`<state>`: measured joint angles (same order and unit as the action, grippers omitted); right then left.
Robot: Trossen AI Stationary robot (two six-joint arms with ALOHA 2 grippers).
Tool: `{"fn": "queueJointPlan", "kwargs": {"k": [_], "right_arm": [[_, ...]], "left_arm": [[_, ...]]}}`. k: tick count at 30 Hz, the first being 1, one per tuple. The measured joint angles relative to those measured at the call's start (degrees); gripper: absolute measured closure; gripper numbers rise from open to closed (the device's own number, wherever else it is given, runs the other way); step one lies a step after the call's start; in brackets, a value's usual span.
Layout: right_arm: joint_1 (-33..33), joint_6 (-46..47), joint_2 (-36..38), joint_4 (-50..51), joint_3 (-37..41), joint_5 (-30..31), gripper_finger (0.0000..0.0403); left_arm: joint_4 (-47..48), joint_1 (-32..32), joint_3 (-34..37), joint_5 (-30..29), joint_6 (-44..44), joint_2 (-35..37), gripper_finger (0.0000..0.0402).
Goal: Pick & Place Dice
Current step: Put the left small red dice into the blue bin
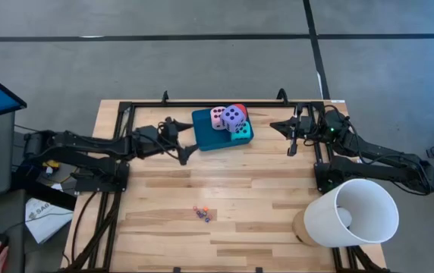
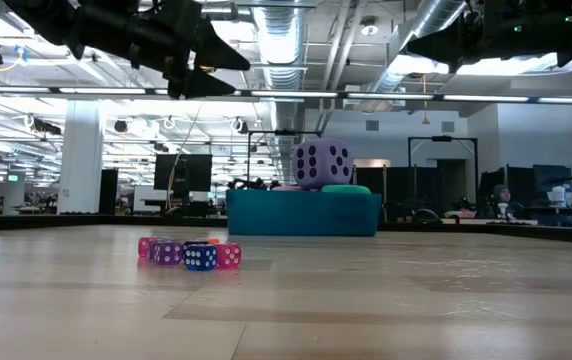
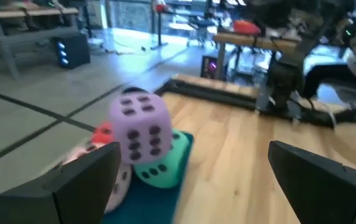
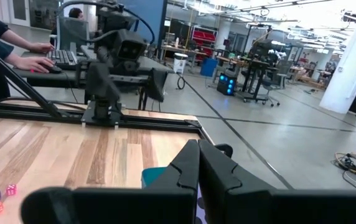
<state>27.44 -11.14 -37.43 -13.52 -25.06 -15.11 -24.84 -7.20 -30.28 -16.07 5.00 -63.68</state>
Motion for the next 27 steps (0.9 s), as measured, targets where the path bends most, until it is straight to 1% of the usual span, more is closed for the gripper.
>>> {"fn": "queueJointPlan", "kwargs": {"k": [6,9,13,15,19,22,25,27], "right_arm": [[0.0,0.02,0.0,-0.02,0.0,0.0,0.0403],[0.0,0.02,0.0,-0.02,0.0,0.0,0.0403],[-0.02,0.02,0.0,-0.02,0.0,0.0,0.0403],[0.0,0.02,0.0,-0.01,0.0,0.0,0.0403],[0.02,-0.12,0.0,0.27,-0.02,0.0,0.0403],[0.02,-1.76,0.0,0.61,-0.02,0.0,0.0403],[0.02,-2.74,0.0,0.73,-0.02,0.01,0.0403],[0.02,-2.8,0.0,0.71,-0.02,0.0,0.0403]], "left_arm": [[-0.1,3.13,0.0,-3.26,0.4,-5.5,0.0005],[-0.03,3.98,0.0,-5.01,2.59,-7.54,0.0005],[0.39,5.06,0.0,-5.24,6.77,-8.88,0.0005],[2.31,6.3,0.0,-5.43,8.41,-9.25,0.0005],[10.34,9.33,0.01,-5.33,12.84,-9.25,0.0005],[13.85,11.66,0.04,-3.65,18.02,-9.25,0.0005],[13.69,13.47,0.04,0.36,22.37,-9.25,0.0005],[12.94,14.49,0.04,1.98,24.51,-9.25,0.0005]]}}
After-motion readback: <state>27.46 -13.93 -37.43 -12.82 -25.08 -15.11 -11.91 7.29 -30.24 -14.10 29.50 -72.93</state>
